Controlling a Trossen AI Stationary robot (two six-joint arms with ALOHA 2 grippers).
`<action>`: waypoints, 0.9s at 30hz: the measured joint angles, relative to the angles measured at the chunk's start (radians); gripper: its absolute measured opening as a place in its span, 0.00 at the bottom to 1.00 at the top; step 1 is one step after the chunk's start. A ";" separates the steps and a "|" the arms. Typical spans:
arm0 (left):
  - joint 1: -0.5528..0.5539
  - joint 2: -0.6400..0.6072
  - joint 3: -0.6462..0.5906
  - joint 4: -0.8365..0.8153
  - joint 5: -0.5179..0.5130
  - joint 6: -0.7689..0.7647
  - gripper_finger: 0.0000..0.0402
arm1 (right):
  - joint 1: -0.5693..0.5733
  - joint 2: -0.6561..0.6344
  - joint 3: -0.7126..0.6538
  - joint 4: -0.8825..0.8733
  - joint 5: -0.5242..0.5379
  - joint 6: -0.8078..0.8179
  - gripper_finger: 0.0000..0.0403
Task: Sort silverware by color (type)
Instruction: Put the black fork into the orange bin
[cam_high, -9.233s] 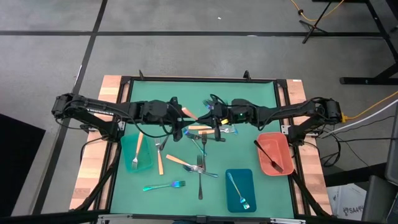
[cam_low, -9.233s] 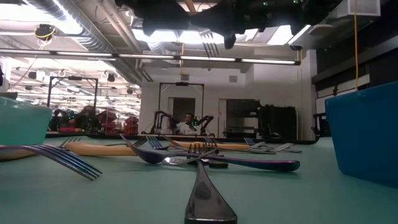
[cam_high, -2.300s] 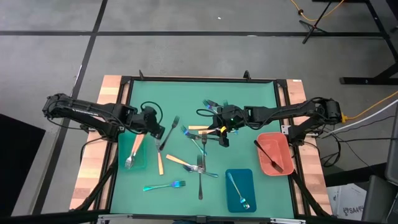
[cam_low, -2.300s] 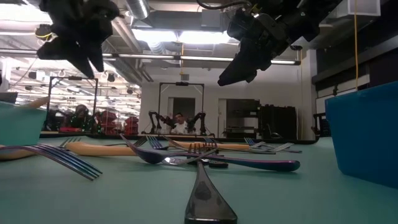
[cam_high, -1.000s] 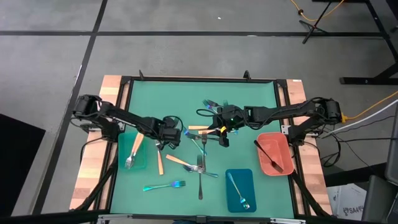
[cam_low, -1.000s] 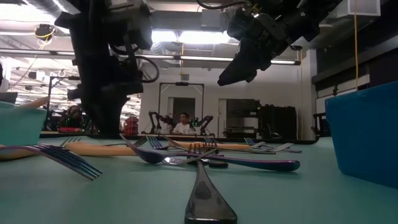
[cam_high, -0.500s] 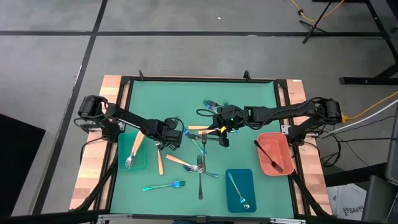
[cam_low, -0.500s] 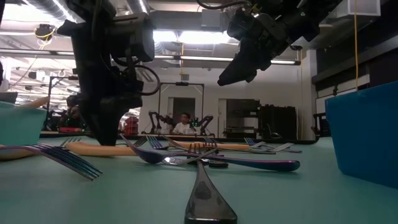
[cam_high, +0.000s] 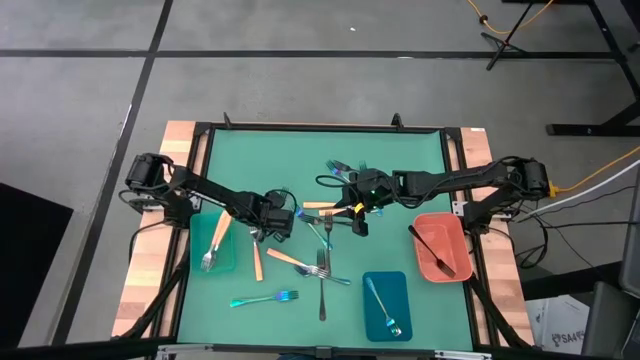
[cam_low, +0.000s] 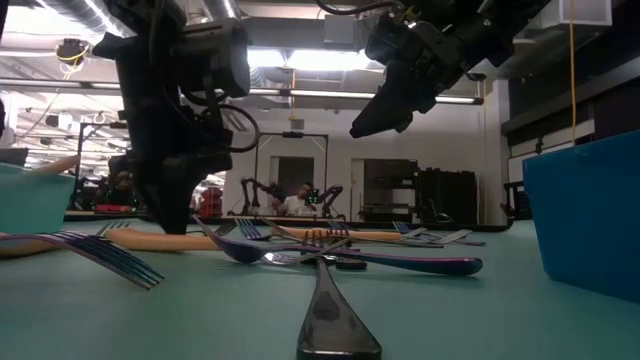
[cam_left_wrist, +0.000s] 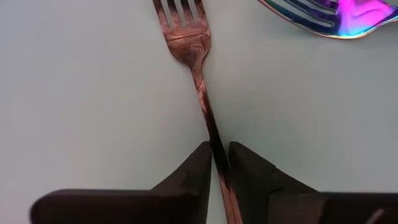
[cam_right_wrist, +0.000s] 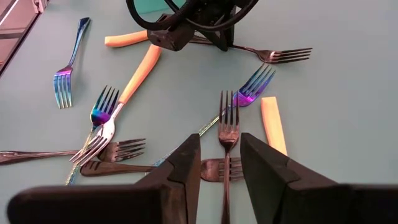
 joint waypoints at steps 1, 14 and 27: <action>0.000 0.000 0.000 0.001 0.000 0.000 0.11 | 0.000 0.000 0.000 0.000 0.000 0.000 0.26; 0.000 0.001 -0.001 0.044 -0.008 0.033 0.03 | 0.000 0.000 0.000 0.000 0.000 0.000 0.26; 0.000 -0.002 0.018 0.037 0.000 0.078 0.02 | 0.000 0.000 0.000 0.000 0.000 0.000 0.26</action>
